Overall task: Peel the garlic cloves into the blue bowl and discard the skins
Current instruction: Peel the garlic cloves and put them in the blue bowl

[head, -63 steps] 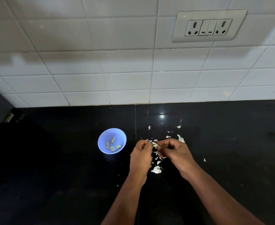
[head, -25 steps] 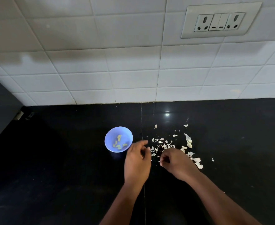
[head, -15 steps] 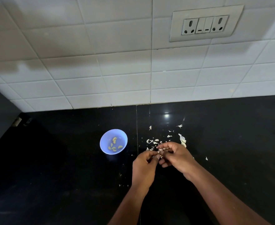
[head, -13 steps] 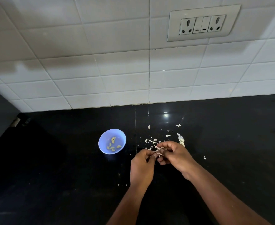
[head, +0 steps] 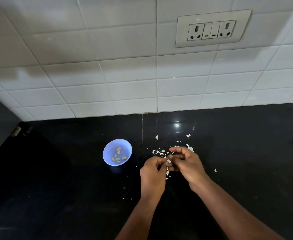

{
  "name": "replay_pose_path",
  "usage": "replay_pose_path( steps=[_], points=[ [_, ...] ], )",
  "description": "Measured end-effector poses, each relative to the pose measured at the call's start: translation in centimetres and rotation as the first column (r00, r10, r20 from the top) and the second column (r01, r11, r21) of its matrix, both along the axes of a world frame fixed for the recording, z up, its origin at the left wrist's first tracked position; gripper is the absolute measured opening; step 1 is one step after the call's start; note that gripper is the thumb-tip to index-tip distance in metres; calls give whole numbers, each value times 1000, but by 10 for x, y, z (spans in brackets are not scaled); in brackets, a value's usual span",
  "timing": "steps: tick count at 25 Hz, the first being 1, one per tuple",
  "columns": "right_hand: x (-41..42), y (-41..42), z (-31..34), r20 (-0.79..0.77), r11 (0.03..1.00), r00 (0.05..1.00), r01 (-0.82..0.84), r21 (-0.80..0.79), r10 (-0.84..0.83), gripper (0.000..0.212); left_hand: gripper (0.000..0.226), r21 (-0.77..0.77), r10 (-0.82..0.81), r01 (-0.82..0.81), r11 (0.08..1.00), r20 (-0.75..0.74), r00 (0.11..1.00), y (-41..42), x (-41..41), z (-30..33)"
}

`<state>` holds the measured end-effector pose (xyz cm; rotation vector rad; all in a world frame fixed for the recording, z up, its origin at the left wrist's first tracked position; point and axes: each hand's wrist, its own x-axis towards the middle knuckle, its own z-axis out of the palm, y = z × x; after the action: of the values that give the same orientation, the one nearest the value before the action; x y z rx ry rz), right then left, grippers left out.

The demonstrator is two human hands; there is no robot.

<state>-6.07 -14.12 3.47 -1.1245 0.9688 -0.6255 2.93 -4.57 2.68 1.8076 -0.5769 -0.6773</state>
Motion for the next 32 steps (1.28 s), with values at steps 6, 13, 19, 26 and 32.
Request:
replay_pose_path(
  steps=[6,13,19,26,32],
  points=[
    [0,3,0,131,986,991,-27,165,5,21,7,-92,139,-172,981,-288,948,-9,4,2],
    [6,14,2,88,998,996,-30,54,26,10,9,-145,98,-193,970,-491,865,-10,-1,-3],
    [9,8,10,-92,956,983,-177,-233,159,12,7,-217,96,-209,954,-437,894,-8,11,4],
    [17,3,10,-58,976,989,-145,-162,138,9,17,-135,97,-256,957,-684,723,-12,23,5],
    [23,-6,6,0,989,990,-140,39,140,15,6,-103,127,-172,980,-344,930,-15,30,0]
  ],
)
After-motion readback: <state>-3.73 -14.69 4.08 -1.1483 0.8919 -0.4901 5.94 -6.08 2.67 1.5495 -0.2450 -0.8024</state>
